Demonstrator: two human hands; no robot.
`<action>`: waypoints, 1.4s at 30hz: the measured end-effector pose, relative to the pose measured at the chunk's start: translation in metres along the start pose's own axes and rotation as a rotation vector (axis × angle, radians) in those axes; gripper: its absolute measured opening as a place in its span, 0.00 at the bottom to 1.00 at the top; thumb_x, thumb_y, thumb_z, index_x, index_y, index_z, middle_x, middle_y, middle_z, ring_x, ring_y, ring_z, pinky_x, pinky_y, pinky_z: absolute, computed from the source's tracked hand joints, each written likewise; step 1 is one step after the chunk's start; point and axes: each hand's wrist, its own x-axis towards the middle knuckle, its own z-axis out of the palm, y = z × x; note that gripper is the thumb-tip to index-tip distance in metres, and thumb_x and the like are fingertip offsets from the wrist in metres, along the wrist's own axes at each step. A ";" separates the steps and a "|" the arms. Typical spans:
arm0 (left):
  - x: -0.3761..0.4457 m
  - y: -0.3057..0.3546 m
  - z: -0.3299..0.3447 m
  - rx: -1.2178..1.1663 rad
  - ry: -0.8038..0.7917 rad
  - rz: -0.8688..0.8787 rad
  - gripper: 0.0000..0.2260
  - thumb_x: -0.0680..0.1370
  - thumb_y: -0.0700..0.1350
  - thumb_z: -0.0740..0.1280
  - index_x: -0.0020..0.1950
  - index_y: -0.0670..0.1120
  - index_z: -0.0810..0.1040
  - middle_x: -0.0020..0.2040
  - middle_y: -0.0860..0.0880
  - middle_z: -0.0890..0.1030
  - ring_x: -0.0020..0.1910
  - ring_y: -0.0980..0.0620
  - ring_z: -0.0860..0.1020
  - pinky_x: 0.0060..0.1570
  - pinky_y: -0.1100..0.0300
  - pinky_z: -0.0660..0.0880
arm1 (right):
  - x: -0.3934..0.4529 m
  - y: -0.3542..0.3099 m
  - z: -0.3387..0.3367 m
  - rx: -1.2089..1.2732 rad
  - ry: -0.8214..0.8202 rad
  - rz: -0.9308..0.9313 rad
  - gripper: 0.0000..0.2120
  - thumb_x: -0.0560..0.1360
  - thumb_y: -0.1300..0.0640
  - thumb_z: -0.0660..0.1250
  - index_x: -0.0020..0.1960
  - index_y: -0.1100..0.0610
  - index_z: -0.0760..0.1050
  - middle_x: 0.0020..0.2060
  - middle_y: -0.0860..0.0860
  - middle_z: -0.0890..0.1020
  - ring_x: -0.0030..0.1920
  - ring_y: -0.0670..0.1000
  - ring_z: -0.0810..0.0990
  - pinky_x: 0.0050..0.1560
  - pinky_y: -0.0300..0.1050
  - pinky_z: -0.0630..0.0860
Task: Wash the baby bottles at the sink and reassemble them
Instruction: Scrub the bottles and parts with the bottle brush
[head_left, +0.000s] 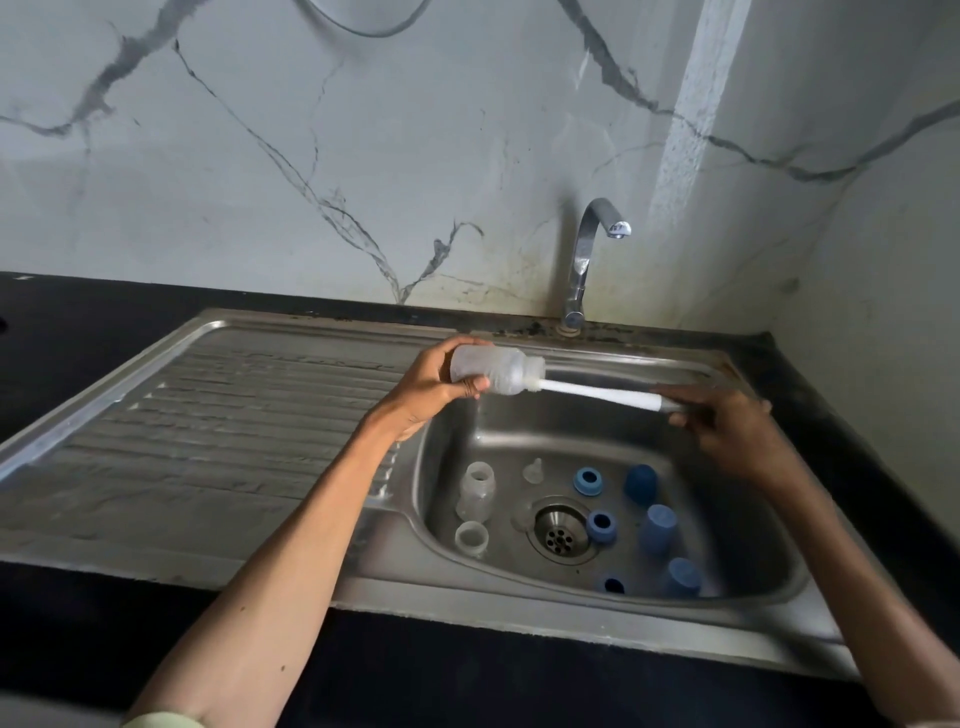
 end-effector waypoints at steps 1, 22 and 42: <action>0.000 0.001 0.001 -0.069 -0.003 -0.011 0.23 0.68 0.36 0.76 0.61 0.44 0.78 0.59 0.41 0.75 0.57 0.47 0.76 0.51 0.56 0.80 | 0.000 0.000 0.002 0.054 0.005 -0.011 0.16 0.78 0.61 0.65 0.65 0.50 0.75 0.60 0.52 0.79 0.61 0.51 0.74 0.68 0.56 0.64; 0.000 -0.001 0.004 -0.172 0.002 -0.004 0.21 0.70 0.32 0.75 0.61 0.43 0.76 0.57 0.43 0.76 0.54 0.48 0.76 0.45 0.60 0.80 | 0.001 0.009 0.002 0.152 -0.067 0.047 0.14 0.79 0.61 0.64 0.64 0.54 0.75 0.58 0.53 0.79 0.55 0.49 0.75 0.62 0.50 0.70; 0.000 -0.010 0.003 -0.135 -0.007 -0.033 0.18 0.74 0.28 0.69 0.61 0.42 0.76 0.57 0.42 0.75 0.54 0.48 0.76 0.49 0.58 0.81 | 0.009 0.030 0.000 0.115 -0.132 -0.009 0.17 0.77 0.63 0.66 0.61 0.45 0.75 0.56 0.51 0.79 0.57 0.52 0.76 0.63 0.56 0.72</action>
